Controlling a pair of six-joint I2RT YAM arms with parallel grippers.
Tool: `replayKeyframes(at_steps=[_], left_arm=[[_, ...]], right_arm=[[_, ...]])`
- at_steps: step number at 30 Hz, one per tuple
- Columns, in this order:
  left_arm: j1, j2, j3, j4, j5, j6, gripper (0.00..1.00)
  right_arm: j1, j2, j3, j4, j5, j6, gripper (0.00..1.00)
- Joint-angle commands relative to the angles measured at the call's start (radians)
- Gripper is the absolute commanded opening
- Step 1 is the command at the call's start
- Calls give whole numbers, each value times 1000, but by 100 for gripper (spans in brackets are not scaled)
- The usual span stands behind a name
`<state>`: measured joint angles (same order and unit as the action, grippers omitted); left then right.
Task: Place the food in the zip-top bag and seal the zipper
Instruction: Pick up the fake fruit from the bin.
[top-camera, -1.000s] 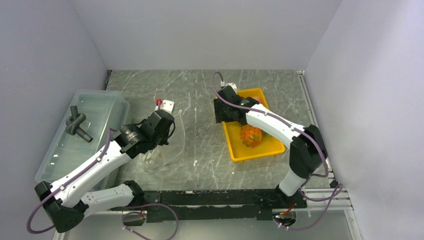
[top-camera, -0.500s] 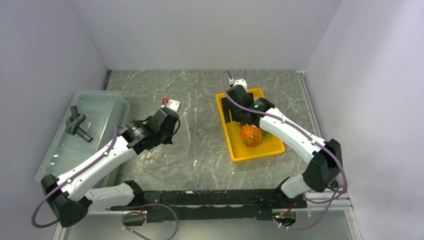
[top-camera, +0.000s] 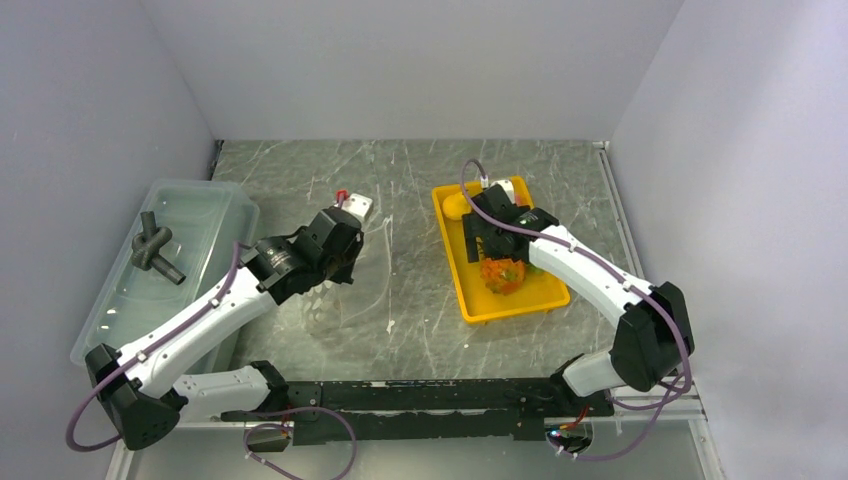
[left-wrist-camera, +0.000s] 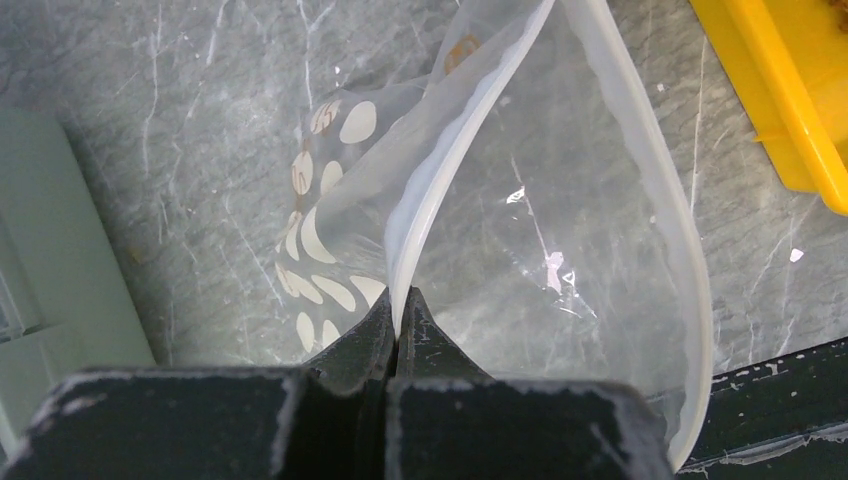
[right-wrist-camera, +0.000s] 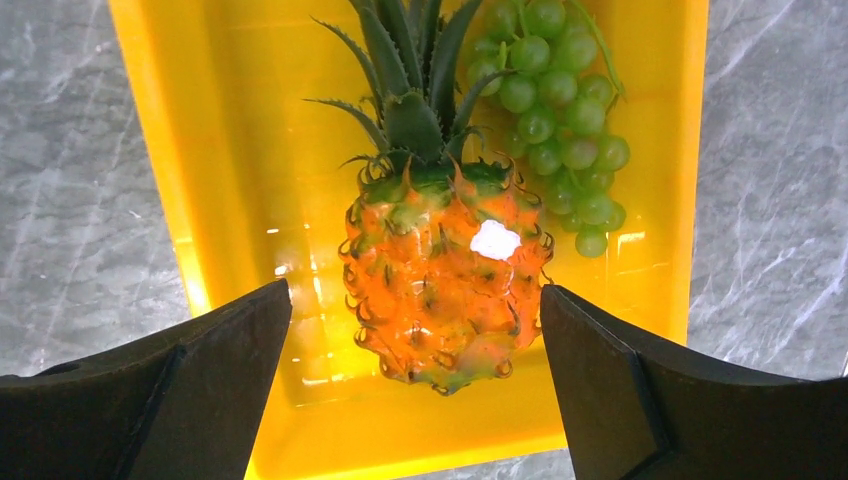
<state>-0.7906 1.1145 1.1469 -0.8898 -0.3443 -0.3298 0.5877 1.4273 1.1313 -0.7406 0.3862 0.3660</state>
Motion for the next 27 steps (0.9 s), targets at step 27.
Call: replayKeyframes(at_steps=[27], left_arm=[[3,-100,-65,33,-7,10,0]], right_arm=[[-138,182,-25,184,-142,-34,100]])
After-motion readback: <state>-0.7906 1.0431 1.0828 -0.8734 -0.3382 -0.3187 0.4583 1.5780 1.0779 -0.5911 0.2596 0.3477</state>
